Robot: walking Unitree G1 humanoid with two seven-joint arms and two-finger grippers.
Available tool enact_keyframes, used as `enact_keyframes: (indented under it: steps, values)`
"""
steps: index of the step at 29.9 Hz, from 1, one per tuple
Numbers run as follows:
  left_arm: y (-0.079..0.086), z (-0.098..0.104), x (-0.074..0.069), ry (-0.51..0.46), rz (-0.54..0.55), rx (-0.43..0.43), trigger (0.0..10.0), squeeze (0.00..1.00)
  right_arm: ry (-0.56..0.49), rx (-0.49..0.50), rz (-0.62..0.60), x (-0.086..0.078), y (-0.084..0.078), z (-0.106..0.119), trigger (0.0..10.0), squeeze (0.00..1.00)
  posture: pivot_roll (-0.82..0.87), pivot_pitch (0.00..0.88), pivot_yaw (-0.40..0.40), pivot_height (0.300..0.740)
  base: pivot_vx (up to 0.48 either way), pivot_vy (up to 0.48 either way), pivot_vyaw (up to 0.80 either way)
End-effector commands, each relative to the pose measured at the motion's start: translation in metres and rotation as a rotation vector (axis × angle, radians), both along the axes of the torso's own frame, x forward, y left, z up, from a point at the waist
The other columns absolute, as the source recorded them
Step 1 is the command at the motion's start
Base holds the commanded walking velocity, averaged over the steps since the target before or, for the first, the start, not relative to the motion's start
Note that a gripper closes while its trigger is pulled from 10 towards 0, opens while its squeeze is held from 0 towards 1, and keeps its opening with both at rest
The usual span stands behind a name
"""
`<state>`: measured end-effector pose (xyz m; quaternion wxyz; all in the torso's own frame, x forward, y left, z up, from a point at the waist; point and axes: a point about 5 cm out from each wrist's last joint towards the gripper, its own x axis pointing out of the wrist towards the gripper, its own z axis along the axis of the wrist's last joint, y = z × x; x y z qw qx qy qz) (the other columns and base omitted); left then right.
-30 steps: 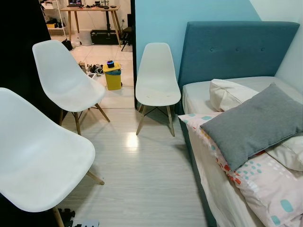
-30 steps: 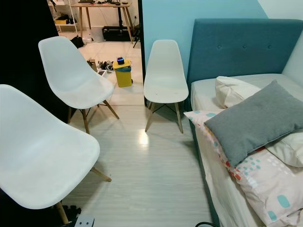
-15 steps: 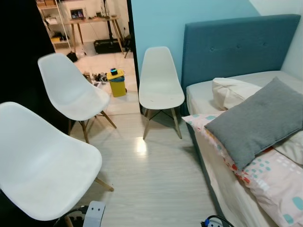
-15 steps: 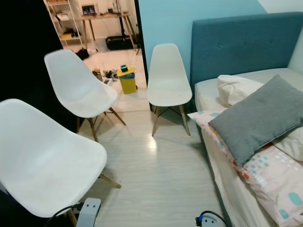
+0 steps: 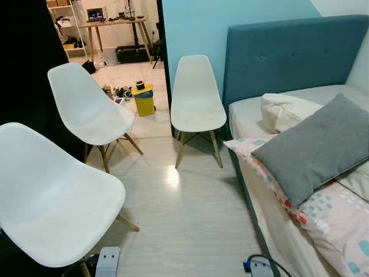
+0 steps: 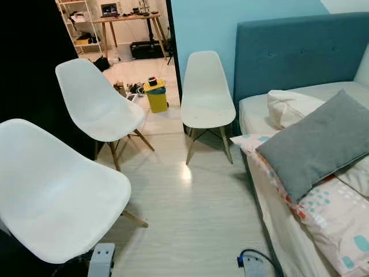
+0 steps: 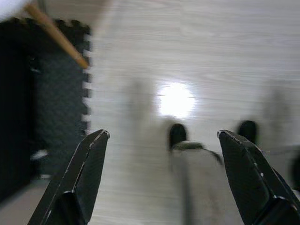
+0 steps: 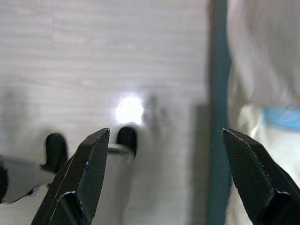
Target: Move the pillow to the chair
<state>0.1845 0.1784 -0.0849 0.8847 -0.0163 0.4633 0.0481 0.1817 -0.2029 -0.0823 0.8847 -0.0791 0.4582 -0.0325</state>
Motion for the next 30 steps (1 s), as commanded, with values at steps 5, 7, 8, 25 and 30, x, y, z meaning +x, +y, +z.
enact_keyframes:
  steps: [5,7,8,25,30]
  values:
    - [-0.012,-0.005,-0.009,-0.002,0.061,-0.049,10.0,0.0,-0.052,-0.056,0.062,0.013,-0.007,0.009,10.0,0.0,0.01,0.0,-0.068,0.74,0.0,0.0,0.0]
    - [-0.013,-0.005,-0.009,-0.013,0.081,-0.048,10.0,0.0,-0.048,-0.039,0.072,0.014,-0.007,0.009,10.0,0.0,0.01,0.0,-0.072,0.74,0.0,0.0,0.0]
    - [-0.013,-0.005,-0.009,-0.013,0.081,-0.048,10.0,0.0,-0.048,-0.039,0.072,0.014,-0.007,0.009,10.0,0.0,0.01,0.0,-0.072,0.74,0.0,0.0,0.0]
    - [-0.012,0.037,0.054,-0.357,0.054,-0.256,10.0,1.0,-0.325,0.283,-0.123,0.045,-0.007,0.033,10.0,1.0,-0.01,0.0,-0.025,0.74,0.0,0.0,0.0]
    - [-0.01,0.048,0.067,-0.42,0.036,-0.26,10.0,1.0,-0.371,0.279,-0.16,0.05,-0.018,0.039,10.0,1.0,-0.01,0.0,-0.017,0.74,0.0,0.0,0.0]
